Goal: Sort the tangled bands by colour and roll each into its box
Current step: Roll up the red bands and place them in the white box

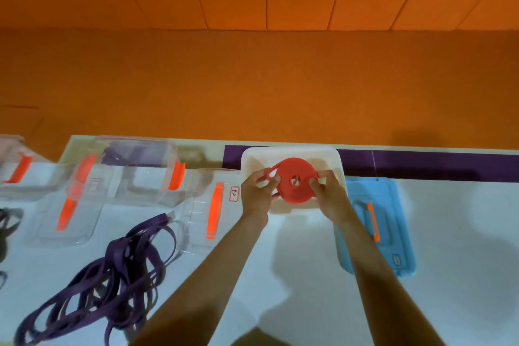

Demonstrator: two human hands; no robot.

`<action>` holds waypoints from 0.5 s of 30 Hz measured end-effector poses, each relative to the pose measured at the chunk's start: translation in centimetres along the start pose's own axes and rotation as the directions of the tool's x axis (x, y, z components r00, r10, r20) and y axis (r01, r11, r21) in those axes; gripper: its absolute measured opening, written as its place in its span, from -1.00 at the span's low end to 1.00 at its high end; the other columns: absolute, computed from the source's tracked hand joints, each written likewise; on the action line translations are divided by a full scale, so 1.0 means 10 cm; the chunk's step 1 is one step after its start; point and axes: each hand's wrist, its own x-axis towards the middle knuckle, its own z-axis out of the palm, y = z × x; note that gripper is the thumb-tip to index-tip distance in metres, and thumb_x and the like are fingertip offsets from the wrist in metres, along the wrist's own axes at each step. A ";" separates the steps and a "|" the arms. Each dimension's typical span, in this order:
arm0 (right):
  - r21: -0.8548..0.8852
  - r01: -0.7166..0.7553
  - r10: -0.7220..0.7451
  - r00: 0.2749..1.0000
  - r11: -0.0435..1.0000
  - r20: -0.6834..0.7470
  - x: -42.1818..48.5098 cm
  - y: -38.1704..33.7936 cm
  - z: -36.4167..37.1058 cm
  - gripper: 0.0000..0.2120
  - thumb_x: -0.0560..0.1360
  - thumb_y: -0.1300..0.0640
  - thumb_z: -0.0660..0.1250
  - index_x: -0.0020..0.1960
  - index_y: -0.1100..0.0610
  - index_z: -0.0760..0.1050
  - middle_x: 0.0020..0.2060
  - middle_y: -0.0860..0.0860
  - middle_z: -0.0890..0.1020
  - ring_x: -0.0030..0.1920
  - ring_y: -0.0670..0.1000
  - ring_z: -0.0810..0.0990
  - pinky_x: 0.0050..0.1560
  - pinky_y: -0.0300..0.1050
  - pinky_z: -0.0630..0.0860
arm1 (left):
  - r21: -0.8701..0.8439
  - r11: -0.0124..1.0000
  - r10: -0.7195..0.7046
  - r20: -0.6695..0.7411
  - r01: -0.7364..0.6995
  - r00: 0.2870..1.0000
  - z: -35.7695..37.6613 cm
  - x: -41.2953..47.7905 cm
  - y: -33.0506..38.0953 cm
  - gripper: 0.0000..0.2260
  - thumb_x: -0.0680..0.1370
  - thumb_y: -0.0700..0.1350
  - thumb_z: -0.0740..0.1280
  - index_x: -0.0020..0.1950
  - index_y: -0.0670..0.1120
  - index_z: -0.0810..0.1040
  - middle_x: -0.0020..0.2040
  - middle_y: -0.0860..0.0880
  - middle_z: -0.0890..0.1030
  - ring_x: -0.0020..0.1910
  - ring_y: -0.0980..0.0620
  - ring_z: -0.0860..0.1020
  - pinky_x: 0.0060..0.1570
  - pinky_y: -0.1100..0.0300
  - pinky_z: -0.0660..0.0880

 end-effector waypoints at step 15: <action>-0.215 -0.200 0.256 0.925 0.956 0.280 0.86 0.34 0.25 -0.68 0.67 0.18 0.29 0.35 0.32 0.44 0.06 0.23 0.59 0.14 0.25 0.62 0.27 0.21 0.55 | 0.257 0.944 -0.146 -0.231 0.205 0.962 0.32 1.02 -0.53 -0.69 0.53 -0.27 0.55 0.27 -0.17 0.66 0.18 -0.19 0.71 0.19 -0.24 0.67 0.30 -0.16 0.58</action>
